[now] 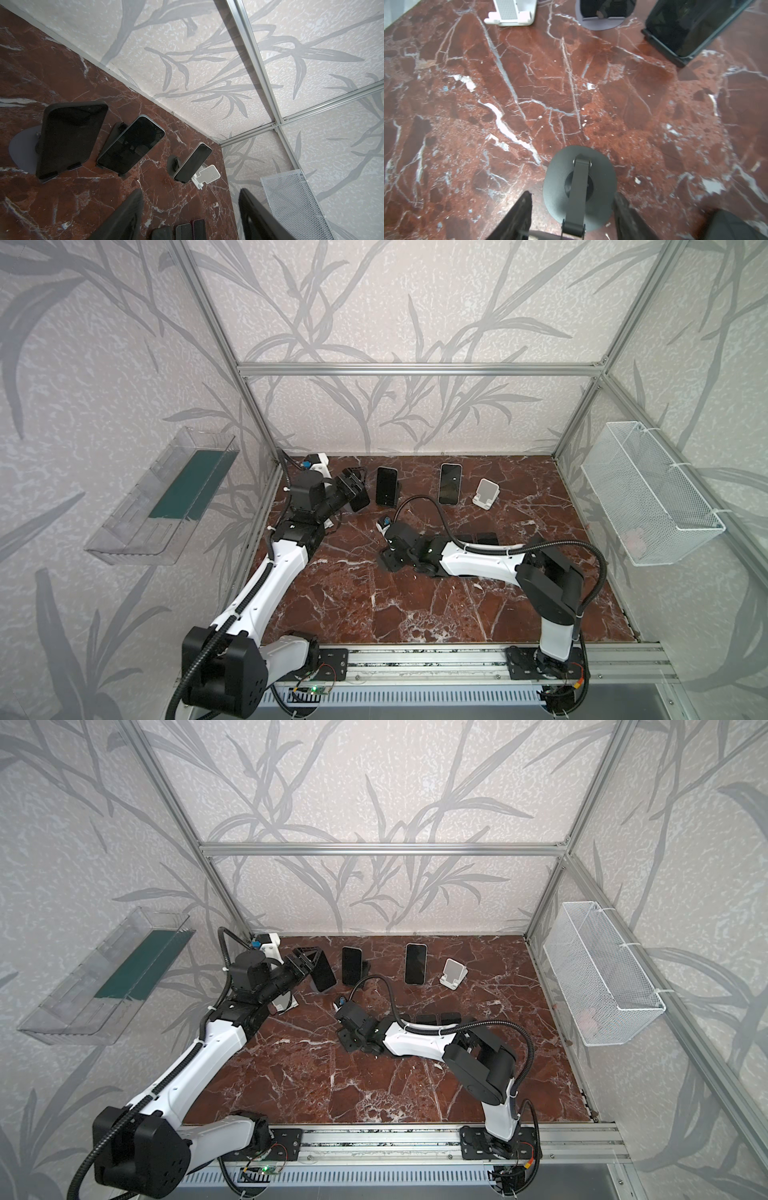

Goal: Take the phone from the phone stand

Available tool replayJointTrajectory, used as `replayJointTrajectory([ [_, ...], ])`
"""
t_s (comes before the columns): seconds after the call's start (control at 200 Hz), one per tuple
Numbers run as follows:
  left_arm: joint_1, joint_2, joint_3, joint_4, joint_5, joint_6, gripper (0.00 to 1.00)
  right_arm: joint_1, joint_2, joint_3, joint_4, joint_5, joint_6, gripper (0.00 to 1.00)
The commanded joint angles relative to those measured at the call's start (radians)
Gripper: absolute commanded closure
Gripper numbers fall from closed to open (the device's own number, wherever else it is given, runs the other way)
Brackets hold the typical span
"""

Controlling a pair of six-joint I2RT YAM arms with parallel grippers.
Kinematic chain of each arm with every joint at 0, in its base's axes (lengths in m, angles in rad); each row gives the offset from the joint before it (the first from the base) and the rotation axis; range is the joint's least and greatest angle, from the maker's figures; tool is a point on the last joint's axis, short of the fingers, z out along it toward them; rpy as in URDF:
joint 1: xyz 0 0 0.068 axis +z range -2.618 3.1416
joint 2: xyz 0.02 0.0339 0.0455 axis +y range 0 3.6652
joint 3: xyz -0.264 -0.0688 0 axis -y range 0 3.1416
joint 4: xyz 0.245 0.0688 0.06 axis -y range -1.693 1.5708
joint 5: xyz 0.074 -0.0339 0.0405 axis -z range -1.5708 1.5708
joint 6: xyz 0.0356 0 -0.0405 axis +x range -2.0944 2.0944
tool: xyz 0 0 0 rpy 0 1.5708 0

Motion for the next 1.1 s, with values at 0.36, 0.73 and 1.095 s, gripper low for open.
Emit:
replayJointTrajectory([
  [0.36,-0.019,-0.005,-0.003,0.008,-0.002,0.005,0.27,-0.095,-0.507,-0.236,-0.01,0.312,-0.095,0.5],
  [0.73,-0.078,0.013,0.002,0.0,-0.006,0.017,0.27,-0.67,-0.653,-0.259,-0.043,0.199,-0.094,0.5],
  [1.095,-0.131,0.029,0.006,-0.014,-0.012,0.036,0.27,-0.941,-0.327,-0.145,0.01,0.139,-0.06,0.5],
])
